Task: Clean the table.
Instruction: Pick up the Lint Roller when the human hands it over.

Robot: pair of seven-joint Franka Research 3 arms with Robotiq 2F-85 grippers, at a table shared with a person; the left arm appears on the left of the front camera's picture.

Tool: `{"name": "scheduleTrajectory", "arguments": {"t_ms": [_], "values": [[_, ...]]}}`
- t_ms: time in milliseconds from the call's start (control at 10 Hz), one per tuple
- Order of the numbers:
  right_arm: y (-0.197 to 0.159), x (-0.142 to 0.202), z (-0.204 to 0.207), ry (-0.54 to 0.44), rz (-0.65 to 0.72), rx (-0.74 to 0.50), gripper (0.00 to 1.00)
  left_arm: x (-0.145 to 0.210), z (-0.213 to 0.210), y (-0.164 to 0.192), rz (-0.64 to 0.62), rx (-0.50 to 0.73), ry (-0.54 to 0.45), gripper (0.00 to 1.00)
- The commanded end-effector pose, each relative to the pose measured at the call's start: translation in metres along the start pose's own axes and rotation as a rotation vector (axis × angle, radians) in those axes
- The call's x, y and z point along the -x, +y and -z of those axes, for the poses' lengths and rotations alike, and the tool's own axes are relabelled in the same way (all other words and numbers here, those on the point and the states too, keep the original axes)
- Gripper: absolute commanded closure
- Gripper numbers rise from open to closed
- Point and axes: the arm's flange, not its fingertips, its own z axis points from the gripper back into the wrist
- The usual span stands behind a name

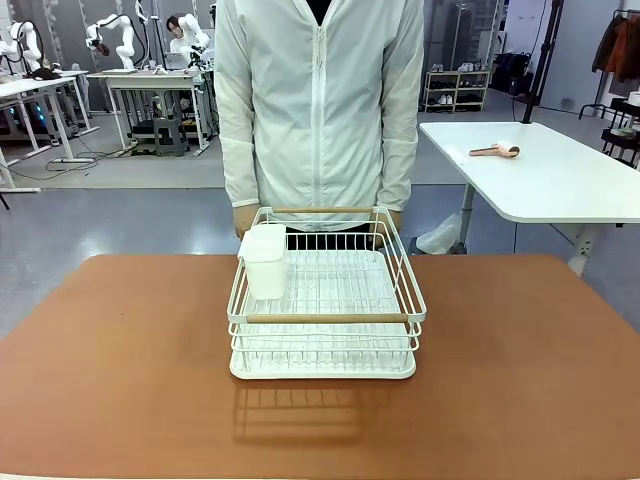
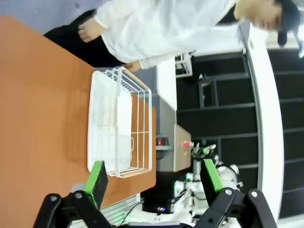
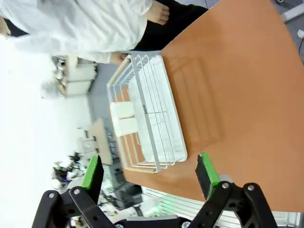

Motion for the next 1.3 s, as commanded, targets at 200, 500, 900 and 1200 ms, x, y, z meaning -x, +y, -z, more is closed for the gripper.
{"name": "scheduleTrajectory", "arguments": {"t_ms": [200, 500, 900, 1200], "values": [[-0.109, -0.017, -0.022, -0.015, 0.187, -0.165, 0.00, 0.004, -0.061, 0.057, -0.215, 0.028, -0.085, 0.00], [-0.121, -0.006, -0.030, -0.025, 0.215, -0.152, 0.00, 0.011, -0.069, 0.070, -0.228, 0.007, -0.102, 0.00], [-0.121, -0.006, -0.030, -0.025, 0.215, -0.152, 0.00, 0.011, -0.069, 0.070, -0.228, 0.007, -0.102, 0.00], [-0.121, -0.006, -0.030, -0.025, 0.215, -0.152, 0.00, 0.011, -0.069, 0.070, -0.228, 0.007, -0.102, 0.00]]}}
